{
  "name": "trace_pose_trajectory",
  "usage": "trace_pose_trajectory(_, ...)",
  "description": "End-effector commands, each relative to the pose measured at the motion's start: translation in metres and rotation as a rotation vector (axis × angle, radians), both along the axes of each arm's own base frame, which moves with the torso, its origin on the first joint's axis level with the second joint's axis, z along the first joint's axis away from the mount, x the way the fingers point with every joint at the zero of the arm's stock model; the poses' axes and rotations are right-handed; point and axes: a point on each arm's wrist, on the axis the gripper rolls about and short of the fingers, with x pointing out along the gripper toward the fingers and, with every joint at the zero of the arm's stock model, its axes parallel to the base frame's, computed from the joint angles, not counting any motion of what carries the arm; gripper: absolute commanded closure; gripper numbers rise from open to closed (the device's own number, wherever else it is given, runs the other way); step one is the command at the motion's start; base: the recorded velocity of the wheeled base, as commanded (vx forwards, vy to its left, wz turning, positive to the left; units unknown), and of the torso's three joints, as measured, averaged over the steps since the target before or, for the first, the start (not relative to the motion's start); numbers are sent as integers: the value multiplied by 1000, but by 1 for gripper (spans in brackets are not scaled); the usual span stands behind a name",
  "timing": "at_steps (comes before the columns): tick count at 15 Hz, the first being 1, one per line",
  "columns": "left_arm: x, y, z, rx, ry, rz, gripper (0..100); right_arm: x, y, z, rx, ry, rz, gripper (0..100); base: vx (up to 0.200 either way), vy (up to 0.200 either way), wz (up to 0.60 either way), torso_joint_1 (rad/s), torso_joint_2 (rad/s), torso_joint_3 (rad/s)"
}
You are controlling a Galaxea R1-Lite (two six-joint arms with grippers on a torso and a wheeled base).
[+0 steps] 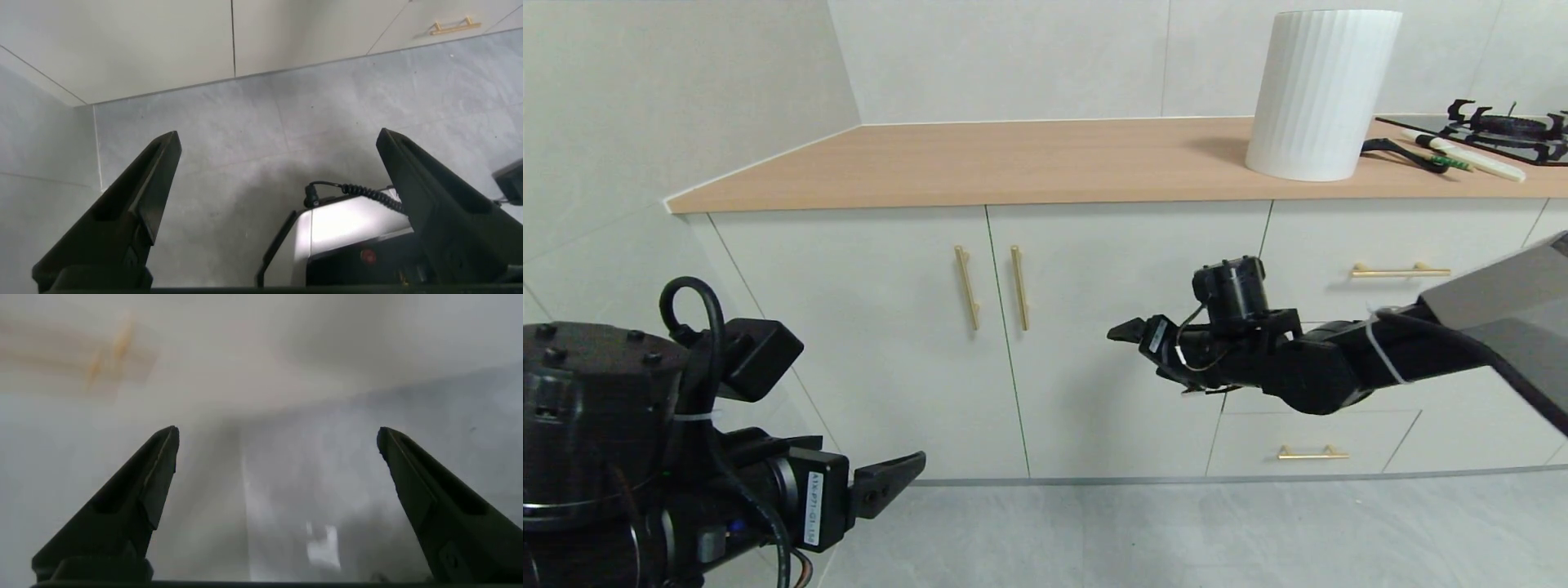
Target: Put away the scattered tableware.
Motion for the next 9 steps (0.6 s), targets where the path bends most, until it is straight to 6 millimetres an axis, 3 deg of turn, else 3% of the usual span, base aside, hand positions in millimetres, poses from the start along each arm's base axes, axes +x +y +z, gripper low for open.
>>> trace_pose_trajectory(1, -4, 2, 3, -10, -15, 1, 0, -44, -18, 37, 0, -173, 68, 0, 0, 0, 0, 0, 0, 0)
trace_pose_trajectory(4, -17, 12, 12, -48, -67, 3, 0, -95, -53, 71, -91, -325, 2, 0, 0, 0, 0, 0, 0, 0)
trace_pose_trajectory(6, -30, 30, 21, -85, -132, 52, 0, -147, -88, 81, -181, -403, -59, 0, 0, 0, 0, 0, 0, 0)
trace_pose_trajectory(7, -35, 33, 23, -97, -152, 58, 0, -161, -97, 81, -193, -415, -72, 0, 0, 0, 0, 0, 0, 0)
trace_pose_trajectory(8, -55, 48, 30, -140, -227, 79, 0, -205, -125, 90, -191, -498, -108, 0, 0, 0, 0, 0, 0, 0)
trace_pose_trajectory(9, -70, 59, 34, -156, -289, 89, 0, -231, -143, 95, -177, -560, -137, 0, 0, 0, 0, 0, 0, 0)
